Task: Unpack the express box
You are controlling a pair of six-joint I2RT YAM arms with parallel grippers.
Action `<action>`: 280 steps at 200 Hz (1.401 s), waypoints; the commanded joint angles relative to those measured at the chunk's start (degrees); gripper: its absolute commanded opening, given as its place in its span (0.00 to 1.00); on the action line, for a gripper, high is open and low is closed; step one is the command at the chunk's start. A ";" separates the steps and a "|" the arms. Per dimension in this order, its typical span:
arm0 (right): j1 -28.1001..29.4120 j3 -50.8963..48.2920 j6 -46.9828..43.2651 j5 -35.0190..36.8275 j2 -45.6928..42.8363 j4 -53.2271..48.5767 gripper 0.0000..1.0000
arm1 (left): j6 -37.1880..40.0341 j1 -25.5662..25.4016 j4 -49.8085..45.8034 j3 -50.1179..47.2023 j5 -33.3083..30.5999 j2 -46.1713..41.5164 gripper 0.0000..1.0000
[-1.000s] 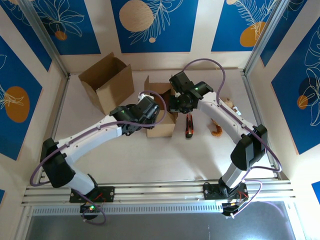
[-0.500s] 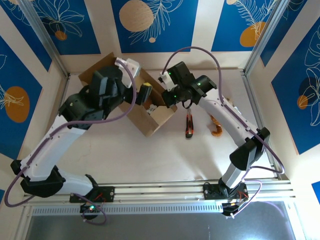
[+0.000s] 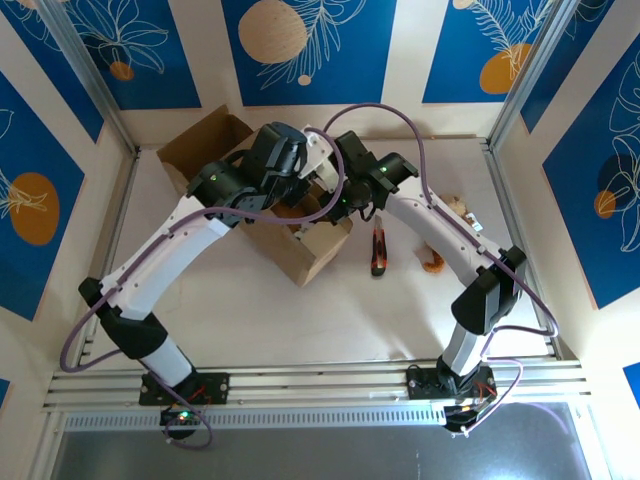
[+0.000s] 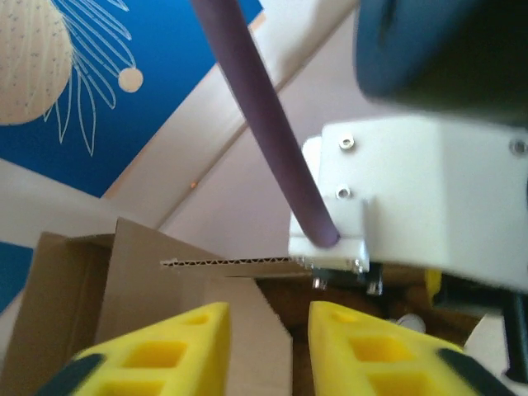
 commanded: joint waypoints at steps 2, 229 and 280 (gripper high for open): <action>0.81 0.43 -0.91 -1.18 -3.50 2.36 0.00 | 0.11 0.95 -3.15 -2.12 0.45 -1.27 0.51; -0.16 -1.46 -1.77 -5.39 -5.84 1.15 0.00 | -5.40 9.02 2.69 -20.06 -2.28 -2.30 0.99; -0.07 -1.87 -1.91 -7.53 -5.99 0.96 0.00 | -3.61 8.39 10.17 -27.24 -7.42 -3.68 0.97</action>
